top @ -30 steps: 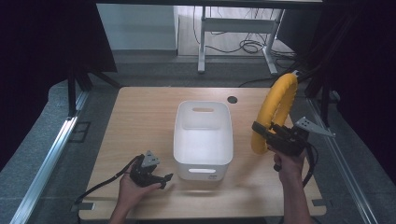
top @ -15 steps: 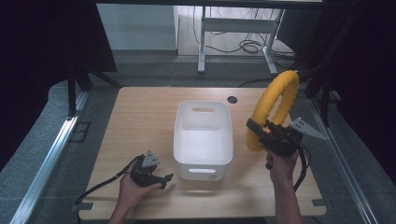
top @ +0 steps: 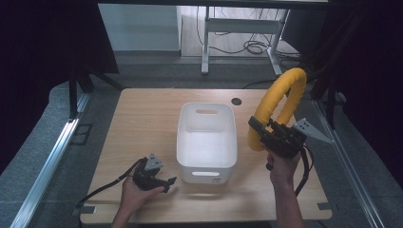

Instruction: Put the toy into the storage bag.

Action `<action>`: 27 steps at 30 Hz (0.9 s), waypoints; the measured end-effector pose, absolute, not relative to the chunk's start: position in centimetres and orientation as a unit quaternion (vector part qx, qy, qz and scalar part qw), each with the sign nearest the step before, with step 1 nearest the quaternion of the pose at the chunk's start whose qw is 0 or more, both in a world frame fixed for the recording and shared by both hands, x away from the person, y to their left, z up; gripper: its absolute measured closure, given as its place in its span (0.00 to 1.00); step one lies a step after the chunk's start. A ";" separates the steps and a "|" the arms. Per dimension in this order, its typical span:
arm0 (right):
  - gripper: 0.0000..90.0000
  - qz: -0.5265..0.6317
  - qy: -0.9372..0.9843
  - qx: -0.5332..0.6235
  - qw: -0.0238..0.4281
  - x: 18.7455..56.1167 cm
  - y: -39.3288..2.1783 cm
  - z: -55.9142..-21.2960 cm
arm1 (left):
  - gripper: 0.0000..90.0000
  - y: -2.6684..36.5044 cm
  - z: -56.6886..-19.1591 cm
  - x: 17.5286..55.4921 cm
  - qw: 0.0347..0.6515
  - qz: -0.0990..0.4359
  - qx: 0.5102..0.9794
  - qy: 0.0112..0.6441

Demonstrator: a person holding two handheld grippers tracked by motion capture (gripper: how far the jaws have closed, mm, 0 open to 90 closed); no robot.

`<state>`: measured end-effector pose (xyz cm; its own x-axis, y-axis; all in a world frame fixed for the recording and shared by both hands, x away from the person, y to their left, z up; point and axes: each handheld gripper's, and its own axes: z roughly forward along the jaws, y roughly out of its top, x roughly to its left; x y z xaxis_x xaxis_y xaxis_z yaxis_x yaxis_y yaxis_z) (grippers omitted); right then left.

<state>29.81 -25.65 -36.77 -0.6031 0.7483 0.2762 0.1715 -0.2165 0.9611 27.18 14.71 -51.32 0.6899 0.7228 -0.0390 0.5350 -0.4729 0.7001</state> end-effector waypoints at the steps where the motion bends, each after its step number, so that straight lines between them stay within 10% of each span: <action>1: 0.56 0.677 0.587 0.389 0.213 29.8 -25.6 -36.7 | 0.17 14.7 -51.3 27.2 0.355 0.132 0.848 0.371; 27: 0.56 0.697 0.579 0.364 0.218 29.5 -23.5 -34.9 | 0.17 14.7 -51.4 27.2 0.352 0.131 0.849 0.370</action>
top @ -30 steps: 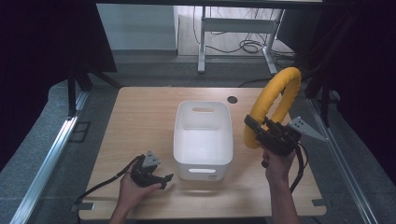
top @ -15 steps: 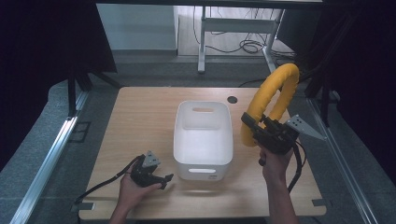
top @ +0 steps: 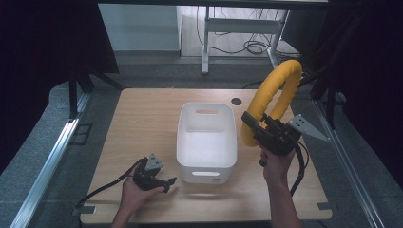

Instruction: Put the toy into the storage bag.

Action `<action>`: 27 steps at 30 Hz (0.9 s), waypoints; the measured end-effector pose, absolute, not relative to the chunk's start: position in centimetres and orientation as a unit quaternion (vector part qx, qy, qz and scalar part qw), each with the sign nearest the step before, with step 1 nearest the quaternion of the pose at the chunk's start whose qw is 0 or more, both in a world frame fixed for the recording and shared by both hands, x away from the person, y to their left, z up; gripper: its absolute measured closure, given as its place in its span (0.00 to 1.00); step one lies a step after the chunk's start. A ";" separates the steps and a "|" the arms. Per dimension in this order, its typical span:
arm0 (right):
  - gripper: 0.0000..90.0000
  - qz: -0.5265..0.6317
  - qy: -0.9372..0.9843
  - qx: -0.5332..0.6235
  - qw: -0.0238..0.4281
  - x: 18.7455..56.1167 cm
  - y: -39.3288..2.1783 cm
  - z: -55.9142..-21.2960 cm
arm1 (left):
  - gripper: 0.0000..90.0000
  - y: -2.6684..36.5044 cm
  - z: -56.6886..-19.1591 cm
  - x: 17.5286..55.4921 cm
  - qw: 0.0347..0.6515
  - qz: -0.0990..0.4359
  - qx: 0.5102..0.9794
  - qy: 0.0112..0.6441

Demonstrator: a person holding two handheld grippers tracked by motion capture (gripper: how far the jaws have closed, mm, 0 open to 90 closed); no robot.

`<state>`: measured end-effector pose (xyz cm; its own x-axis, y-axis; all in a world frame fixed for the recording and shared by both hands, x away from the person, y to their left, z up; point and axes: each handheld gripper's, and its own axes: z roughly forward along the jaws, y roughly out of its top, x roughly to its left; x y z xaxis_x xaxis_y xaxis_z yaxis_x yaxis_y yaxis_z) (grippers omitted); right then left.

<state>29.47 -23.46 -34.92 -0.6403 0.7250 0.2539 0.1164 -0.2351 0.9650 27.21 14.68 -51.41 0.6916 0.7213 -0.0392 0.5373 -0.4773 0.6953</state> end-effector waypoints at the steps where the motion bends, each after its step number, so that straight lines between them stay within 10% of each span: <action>1: 0.56 0.698 0.577 0.364 0.218 29.4 -23.4 -34.9 | 0.17 14.7 -51.4 27.2 0.352 0.131 0.850 0.370; 27: 0.56 0.713 0.581 0.323 0.222 29.1 -19.7 -32.2 | 0.17 14.6 -51.5 27.2 0.351 0.128 0.851 0.370</action>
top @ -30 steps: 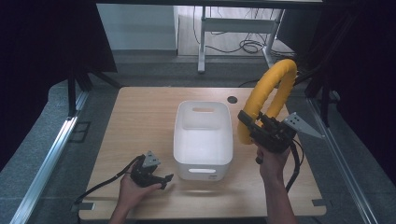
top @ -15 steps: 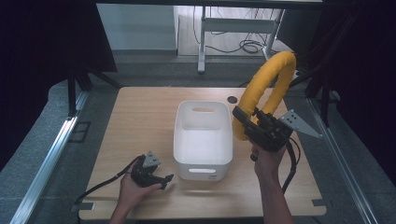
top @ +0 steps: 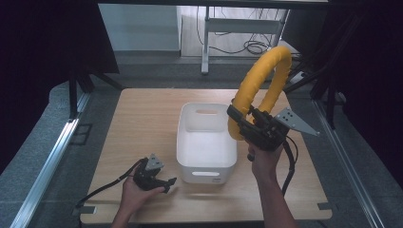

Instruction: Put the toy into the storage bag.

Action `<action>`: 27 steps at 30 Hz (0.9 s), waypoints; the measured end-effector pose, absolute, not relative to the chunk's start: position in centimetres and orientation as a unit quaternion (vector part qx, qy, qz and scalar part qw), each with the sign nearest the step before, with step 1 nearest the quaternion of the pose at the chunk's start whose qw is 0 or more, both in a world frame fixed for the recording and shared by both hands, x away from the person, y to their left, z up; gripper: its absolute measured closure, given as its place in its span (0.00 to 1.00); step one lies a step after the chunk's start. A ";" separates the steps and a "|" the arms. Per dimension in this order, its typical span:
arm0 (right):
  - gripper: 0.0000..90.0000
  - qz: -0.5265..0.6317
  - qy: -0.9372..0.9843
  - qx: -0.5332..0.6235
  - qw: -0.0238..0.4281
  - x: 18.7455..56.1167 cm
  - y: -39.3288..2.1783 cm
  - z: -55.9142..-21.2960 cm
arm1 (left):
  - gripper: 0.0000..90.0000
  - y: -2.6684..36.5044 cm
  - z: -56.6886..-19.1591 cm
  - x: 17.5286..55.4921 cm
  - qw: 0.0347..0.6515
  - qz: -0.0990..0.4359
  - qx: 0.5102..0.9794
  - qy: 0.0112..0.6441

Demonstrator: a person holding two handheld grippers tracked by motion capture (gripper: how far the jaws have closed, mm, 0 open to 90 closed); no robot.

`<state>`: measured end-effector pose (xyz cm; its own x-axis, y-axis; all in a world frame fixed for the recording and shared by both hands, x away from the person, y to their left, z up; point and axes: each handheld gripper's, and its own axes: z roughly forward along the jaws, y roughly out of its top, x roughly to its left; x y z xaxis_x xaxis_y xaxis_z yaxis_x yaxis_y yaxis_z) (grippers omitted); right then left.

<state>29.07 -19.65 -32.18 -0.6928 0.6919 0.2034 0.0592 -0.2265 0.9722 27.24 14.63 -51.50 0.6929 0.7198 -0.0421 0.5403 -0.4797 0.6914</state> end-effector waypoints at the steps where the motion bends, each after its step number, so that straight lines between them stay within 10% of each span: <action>1: 0.56 0.715 0.581 0.321 0.220 29.1 -19.5 -32.1 | 0.17 14.6 -51.5 27.2 0.351 0.128 0.850 0.370; 27: 0.56 0.721 0.591 0.304 0.194 29.5 -14.9 -31.9 | 0.17 14.9 -51.4 27.3 0.348 0.129 0.852 0.368</action>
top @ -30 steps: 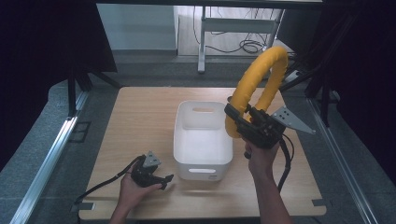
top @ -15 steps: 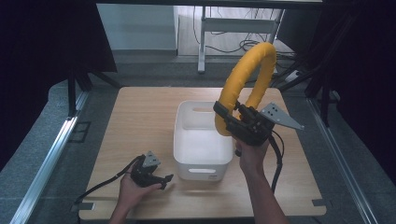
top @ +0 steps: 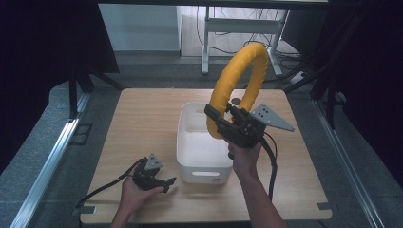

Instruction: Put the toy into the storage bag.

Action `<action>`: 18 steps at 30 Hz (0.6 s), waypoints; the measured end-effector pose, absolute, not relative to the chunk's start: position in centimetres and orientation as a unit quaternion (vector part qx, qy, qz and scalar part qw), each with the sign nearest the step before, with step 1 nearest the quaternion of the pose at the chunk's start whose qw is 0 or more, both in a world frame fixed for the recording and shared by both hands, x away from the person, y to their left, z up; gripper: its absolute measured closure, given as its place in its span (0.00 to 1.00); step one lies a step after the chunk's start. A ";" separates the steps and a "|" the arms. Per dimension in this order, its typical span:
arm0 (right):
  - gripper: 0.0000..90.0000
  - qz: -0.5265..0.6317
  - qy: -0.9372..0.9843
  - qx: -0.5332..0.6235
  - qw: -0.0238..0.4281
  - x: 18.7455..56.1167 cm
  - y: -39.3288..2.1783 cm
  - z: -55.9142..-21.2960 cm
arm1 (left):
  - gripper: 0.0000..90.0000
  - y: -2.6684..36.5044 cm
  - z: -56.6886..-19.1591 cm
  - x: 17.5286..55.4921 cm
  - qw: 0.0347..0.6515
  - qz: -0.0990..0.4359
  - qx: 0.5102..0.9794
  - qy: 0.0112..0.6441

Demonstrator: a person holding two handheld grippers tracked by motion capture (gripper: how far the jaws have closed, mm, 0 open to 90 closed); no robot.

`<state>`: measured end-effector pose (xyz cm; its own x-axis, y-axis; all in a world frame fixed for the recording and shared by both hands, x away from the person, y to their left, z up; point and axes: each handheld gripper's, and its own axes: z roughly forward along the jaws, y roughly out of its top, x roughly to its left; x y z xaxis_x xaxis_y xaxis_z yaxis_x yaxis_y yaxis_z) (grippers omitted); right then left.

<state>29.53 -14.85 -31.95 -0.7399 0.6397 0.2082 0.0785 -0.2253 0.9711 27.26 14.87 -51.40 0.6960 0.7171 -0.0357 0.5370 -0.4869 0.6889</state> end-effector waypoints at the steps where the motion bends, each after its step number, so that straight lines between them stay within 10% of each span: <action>1: 0.56 0.722 0.591 0.304 0.193 29.5 -14.7 -32.0 | 0.17 14.9 -51.4 27.3 0.348 0.129 0.852 0.368; 18: 0.55 0.727 0.594 0.290 0.184 29.0 -12.3 -32.3 | 0.17 14.8 -51.4 27.2 0.352 0.128 0.850 0.369</action>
<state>28.96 -12.34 -32.32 -0.7639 0.6122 0.2042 0.0776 -0.2270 0.9708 27.23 14.83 -51.38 0.6947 0.7180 -0.0433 0.5382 -0.4790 0.6935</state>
